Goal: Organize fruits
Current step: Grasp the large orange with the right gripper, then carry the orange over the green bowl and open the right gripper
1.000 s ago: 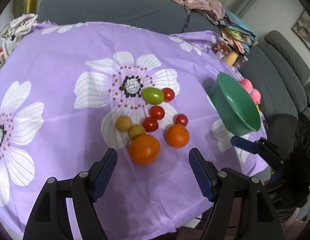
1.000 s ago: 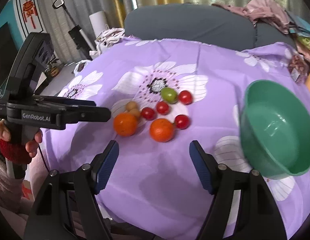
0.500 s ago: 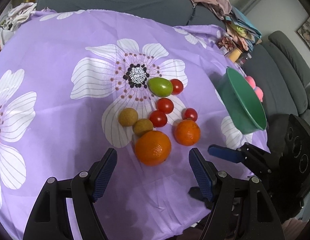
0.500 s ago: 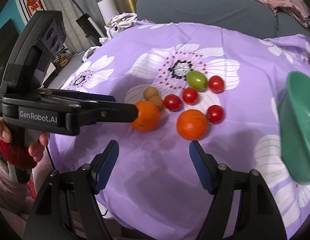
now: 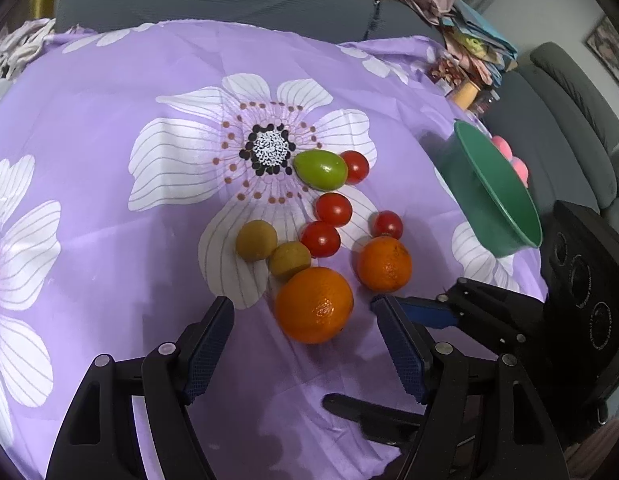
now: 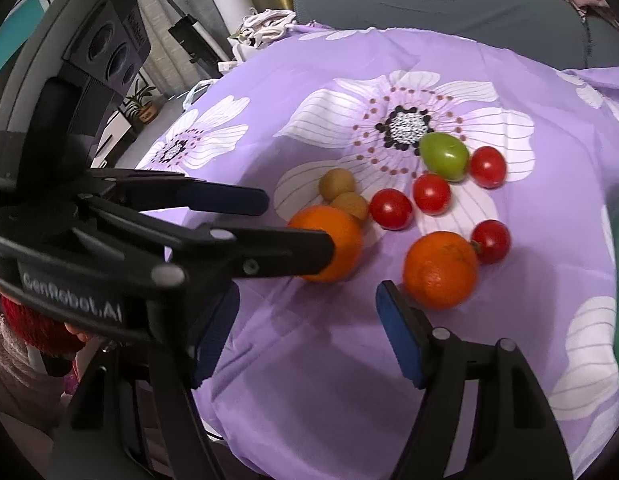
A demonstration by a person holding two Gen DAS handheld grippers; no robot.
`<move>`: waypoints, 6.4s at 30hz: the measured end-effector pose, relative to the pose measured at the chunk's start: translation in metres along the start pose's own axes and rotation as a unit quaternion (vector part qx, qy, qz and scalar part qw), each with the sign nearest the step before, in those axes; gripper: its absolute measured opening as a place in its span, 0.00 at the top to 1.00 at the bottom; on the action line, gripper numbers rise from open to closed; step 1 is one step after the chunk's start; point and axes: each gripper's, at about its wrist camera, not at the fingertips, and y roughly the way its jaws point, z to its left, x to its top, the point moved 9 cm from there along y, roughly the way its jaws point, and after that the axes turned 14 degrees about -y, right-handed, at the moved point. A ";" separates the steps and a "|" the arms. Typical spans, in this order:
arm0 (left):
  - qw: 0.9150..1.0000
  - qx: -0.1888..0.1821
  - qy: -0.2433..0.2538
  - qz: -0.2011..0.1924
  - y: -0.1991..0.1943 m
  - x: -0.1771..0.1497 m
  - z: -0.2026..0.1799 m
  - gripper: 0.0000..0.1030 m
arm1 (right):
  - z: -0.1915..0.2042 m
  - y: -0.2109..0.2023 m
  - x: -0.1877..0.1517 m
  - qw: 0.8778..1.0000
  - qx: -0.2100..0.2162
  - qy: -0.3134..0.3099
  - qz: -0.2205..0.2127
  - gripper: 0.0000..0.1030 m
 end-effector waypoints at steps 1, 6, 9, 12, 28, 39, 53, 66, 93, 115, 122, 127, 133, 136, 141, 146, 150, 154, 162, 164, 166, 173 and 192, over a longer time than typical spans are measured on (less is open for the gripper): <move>1.000 -0.001 0.000 0.002 0.001 0.000 0.000 0.28 | 0.001 0.002 0.000 1.000 0.002 -0.001 0.001 0.36; 1.000 -0.008 0.002 0.008 0.006 -0.002 0.000 0.28 | 0.003 0.011 0.002 1.000 0.011 -0.006 0.005 0.41; 1.000 -0.011 0.003 0.010 0.008 -0.003 0.000 0.28 | 0.001 0.018 0.003 1.000 0.012 -0.004 0.008 0.43; 1.000 -0.016 -0.002 0.014 0.011 -0.003 0.001 0.35 | 0.000 0.024 0.004 1.000 0.012 -0.002 0.012 0.46; 1.000 -0.012 -0.009 0.020 0.017 -0.003 0.004 0.56 | -0.006 0.027 0.009 1.000 -0.002 0.000 0.006 0.63; 1.000 -0.014 0.006 0.012 0.008 -0.004 -0.010 0.56 | -0.005 0.008 0.008 1.000 -0.014 -0.002 -0.017 0.63; 0.999 -0.015 0.033 0.002 -0.003 -0.011 -0.035 0.56 | -0.004 -0.020 0.002 0.999 -0.034 -0.003 -0.037 0.63; 0.998 -0.010 0.058 -0.011 -0.011 -0.014 -0.059 0.56 | -0.004 -0.044 0.000 0.997 -0.047 0.000 -0.059 0.63; 0.993 -0.001 0.119 -0.022 -0.011 -0.003 -0.110 0.56 | -0.026 -0.082 -0.004 0.991 -0.080 0.018 -0.106 0.63; 0.984 -0.002 0.175 -0.020 0.005 0.007 -0.162 0.56 | -0.065 -0.113 -0.014 0.982 -0.122 0.054 -0.135 0.63; 0.981 -0.010 0.193 -0.016 0.014 0.010 -0.181 0.56 | -0.078 -0.124 -0.019 0.978 -0.140 0.068 -0.140 0.63; 0.978 -0.012 0.207 -0.013 0.020 0.011 -0.196 0.56 | -0.088 -0.131 -0.022 0.975 -0.151 0.078 -0.145 0.63; 0.975 -0.017 0.220 -0.010 0.027 0.015 -0.210 0.56 | -0.103 -0.139 -0.026 0.971 -0.163 0.089 -0.152 0.63; 0.974 -0.019 0.226 -0.009 0.031 0.016 -0.217 0.56 | -0.111 -0.143 -0.028 0.969 -0.169 0.094 -0.155 0.63; 0.972 -0.023 0.233 -0.002 0.039 0.019 -0.229 0.56 | -0.123 -0.147 -0.032 0.966 -0.178 0.106 -0.157 0.63; 0.970 -0.027 0.241 0.006 0.051 0.020 -0.241 0.56 | -0.137 -0.150 -0.038 0.963 -0.185 0.120 -0.157 0.63; 0.969 -0.030 0.244 0.014 0.058 0.021 -0.247 0.56 | -0.146 -0.150 -0.042 0.961 -0.189 0.129 -0.155 0.63; 0.969 -0.036 0.244 0.023 0.067 0.023 -0.250 0.56 | -0.154 -0.149 -0.046 0.960 -0.192 0.137 -0.151 0.63; 0.971 -0.047 0.230 0.049 0.085 0.024 -0.251 0.56 | -0.169 -0.143 -0.056 0.960 -0.196 0.152 -0.130 0.63; 0.971 -0.049 0.228 0.054 0.089 0.024 -0.252 0.56 | -0.171 -0.142 -0.057 0.960 -0.198 0.152 -0.125 0.63; 0.971 -0.050 0.226 0.058 0.092 0.023 -0.252 0.56 | -0.173 -0.141 -0.059 0.960 -0.199 0.154 -0.123 0.63; 0.972 -0.050 0.220 0.067 0.097 0.023 -0.251 0.56 | -0.176 -0.138 -0.064 0.960 -0.202 0.161 -0.112 0.62; 0.979 -0.027 0.200 0.041 0.076 0.031 -0.235 0.44 | -0.171 -0.150 -0.072 0.952 -0.222 0.179 -0.114 0.55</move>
